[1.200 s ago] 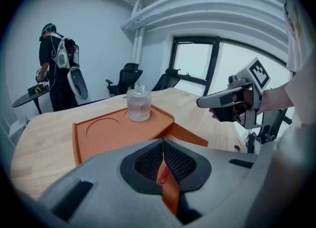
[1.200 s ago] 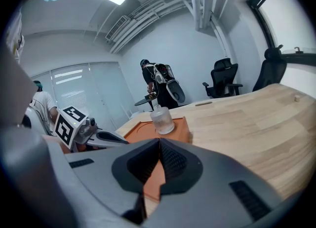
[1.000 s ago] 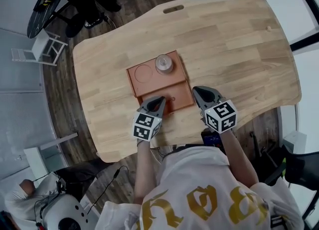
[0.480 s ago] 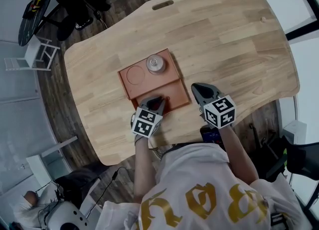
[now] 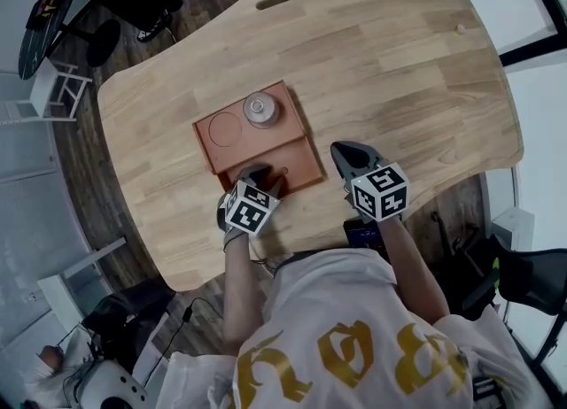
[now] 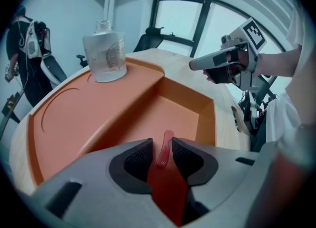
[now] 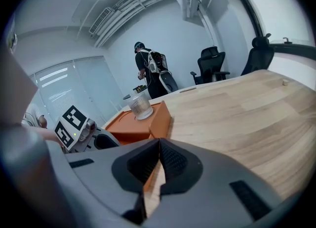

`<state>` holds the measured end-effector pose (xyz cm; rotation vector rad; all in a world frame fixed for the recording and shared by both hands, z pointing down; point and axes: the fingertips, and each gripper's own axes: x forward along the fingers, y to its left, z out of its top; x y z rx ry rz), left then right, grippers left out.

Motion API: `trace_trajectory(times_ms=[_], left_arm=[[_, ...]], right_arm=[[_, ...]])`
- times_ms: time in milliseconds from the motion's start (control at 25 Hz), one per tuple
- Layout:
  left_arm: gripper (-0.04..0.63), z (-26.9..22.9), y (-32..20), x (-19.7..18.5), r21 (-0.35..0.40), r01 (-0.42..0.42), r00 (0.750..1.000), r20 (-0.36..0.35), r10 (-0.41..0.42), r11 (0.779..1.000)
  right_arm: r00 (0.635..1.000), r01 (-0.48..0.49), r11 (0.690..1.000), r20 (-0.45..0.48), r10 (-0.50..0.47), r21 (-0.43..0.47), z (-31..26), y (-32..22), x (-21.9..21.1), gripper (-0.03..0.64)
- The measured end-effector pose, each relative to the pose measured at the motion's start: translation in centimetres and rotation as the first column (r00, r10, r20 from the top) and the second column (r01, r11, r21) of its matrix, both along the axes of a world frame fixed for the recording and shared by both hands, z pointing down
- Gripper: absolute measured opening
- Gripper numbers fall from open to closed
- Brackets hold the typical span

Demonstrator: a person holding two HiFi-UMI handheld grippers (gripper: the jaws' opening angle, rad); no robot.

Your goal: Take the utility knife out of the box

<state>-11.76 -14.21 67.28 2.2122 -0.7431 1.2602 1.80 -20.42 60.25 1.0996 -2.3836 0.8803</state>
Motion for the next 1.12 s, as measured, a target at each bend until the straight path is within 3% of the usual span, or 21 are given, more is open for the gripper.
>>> trace_trajectory(times_ms=[160,400,720,880,1120], left_arm=[[0.117,0.78,0.58,0.26,-0.008,-0.092,0.994,0.051,0.092,0.996],[0.112,1.08,0.63,0.25,0.032,-0.158,0.981,0.119,0.153,0.987],[0.103,1.14,0.65,0.24,0.035,-0.163,0.978,0.135,0.156,0.986],[0.063,1.08,0.6,0.17,0.029,-0.132,0.981,0.15,0.126,0.991],[0.06,1.1,0.67,0.11,0.022,-0.096,0.985,0.148,0.092,0.995]], right_arm=[[1.0,-0.02,1.0,0.013,0.02,-0.015,0.45,-0.08,0.38,0.012],[1.0,-0.018,1.0,0.009,0.018,-0.023,0.85,-0.14,0.39,0.012],[1.0,-0.013,1.0,0.009,0.013,-0.022,0.77,0.09,0.19,0.012],[1.0,-0.017,1.0,0.011,0.017,-0.016,0.52,0.18,0.27,0.012],[1.0,-0.023,1.0,0.016,0.023,-0.006,0.09,0.23,0.46,0.012]])
